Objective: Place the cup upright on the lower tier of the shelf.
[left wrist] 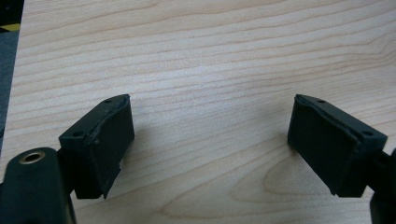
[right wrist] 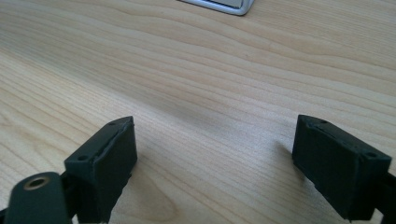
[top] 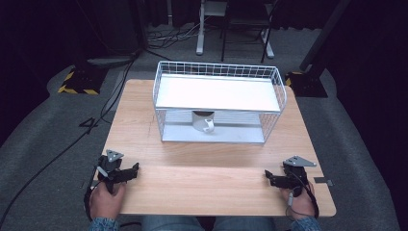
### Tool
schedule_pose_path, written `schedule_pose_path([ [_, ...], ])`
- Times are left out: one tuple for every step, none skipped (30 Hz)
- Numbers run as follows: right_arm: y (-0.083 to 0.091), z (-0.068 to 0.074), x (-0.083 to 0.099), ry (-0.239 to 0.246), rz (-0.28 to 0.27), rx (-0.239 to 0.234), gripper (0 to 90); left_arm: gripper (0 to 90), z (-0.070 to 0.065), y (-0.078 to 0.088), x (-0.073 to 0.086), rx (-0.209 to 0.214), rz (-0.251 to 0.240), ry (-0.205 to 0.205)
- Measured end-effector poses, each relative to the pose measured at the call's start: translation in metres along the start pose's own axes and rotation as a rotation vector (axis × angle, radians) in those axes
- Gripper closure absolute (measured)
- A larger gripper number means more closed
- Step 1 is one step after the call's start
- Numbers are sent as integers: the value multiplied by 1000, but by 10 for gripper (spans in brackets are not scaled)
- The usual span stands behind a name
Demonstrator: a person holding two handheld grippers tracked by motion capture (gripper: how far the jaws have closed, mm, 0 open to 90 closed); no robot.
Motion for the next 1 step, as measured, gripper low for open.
schedule_pose_path([
  [0,0,0,-2,2,2,126,149,0,0,0,0,1,0],
])
Point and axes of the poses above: each handheld gripper's, and its own axes: y roughly backward along the jaws, x roughly out of its underside, z roughly to its left, the point moved 4 cm from there along -y, roughly forward along the jaws, and after that the axes turned 15 degrees about x, right-handed, at the moved point
